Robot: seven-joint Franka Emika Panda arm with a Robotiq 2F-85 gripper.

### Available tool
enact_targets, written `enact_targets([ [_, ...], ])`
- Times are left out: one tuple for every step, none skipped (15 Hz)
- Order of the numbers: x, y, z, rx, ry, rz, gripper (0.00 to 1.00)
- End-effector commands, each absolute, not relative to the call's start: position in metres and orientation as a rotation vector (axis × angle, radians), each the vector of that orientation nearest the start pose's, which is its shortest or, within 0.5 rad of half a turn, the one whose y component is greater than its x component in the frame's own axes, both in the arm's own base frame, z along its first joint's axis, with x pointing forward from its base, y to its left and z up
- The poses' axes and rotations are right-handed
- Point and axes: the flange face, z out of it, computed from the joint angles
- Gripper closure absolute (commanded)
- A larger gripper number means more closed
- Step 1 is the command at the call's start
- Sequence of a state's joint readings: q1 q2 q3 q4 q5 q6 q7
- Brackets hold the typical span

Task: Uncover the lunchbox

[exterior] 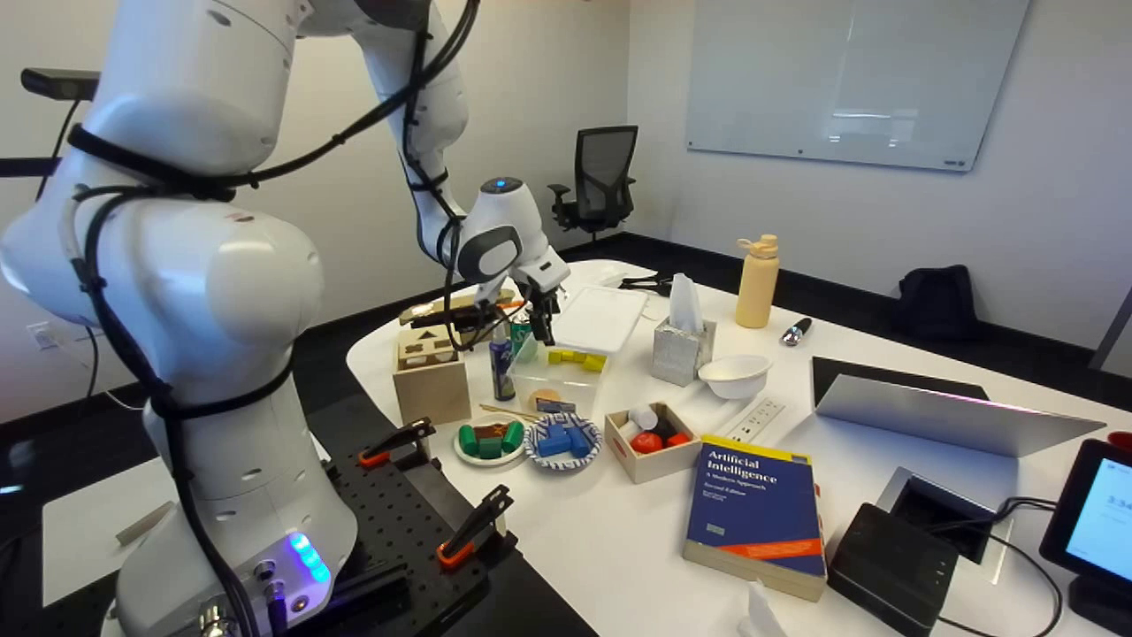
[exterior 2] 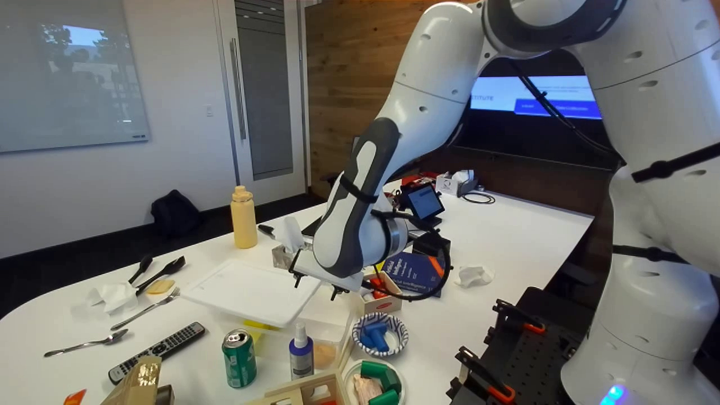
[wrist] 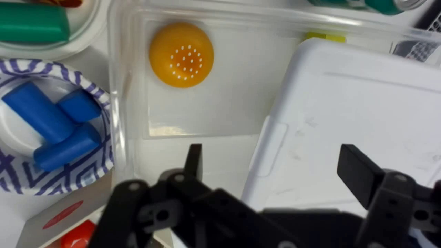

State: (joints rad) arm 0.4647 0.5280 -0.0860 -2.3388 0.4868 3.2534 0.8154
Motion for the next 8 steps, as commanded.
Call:
enact_targets([
  [0.491, 0.158, 0.207, -2.689, 1.113, -0.327, 0.0],
  [0.492, 0.16, 0.219, -2.712, 1.077, -0.301, 0.0],
  [0.492, 0.163, 0.232, -2.734, 1.036, -0.275, 0.0],
  [0.493, 0.164, 0.243, -2.758, 1.005, -0.258, 0.0],
  [0.494, 0.164, 0.254, -2.788, 0.97, -0.255, 0.0],
  [0.494, 0.167, 0.266, -2.812, 0.924, -0.247, 0.0],
  [0.494, 0.169, 0.276, -2.837, 0.882, -0.239, 0.0],
  [0.493, 0.17, 0.284, -2.855, 0.851, -0.236, 0.0],
])
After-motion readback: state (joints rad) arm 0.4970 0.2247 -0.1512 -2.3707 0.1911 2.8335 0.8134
